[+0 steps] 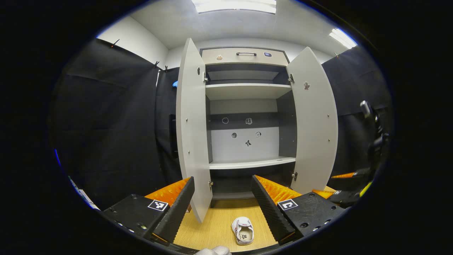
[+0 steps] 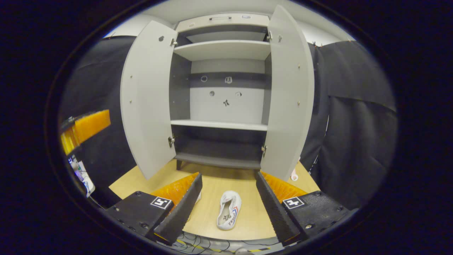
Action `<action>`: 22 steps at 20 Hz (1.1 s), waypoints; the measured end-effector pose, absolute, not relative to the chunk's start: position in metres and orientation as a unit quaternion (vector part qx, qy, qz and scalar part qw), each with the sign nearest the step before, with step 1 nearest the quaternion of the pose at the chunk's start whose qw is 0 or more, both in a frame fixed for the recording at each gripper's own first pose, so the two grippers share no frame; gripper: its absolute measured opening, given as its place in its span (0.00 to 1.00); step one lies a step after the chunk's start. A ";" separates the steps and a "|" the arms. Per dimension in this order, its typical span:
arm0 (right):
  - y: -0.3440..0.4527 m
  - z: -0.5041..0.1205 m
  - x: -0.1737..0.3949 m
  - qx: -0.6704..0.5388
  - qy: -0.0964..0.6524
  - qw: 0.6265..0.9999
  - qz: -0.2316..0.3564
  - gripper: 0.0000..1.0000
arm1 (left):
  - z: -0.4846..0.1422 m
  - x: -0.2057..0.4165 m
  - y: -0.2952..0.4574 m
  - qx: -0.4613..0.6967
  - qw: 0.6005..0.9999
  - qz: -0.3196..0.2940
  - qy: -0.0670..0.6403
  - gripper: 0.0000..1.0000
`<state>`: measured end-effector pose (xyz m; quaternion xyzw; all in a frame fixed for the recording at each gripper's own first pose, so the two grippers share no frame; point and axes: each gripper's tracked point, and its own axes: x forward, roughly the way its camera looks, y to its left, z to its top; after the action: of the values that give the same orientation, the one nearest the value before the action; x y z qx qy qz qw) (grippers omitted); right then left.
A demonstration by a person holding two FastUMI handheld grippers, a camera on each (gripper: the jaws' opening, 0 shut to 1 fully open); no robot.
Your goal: Grab one shoe with the right hand and put it into the shoe cabinet, grab the other shoe with the left hand and put it into the shoe cabinet; then close the right door with the right hand and the left door with the left hand.
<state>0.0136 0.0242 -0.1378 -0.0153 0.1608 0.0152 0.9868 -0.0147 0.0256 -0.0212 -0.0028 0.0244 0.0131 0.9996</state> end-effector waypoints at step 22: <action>0.044 -0.398 0.157 0.053 0.374 0.926 0.018 0.37 | -0.037 -0.017 0.059 0.020 0.992 0.105 0.066 0.96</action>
<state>0.1575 0.0443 -0.3975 0.0529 0.3743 0.0179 0.9256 -0.0167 0.0591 -0.0375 0.0204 0.0662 0.1051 0.9921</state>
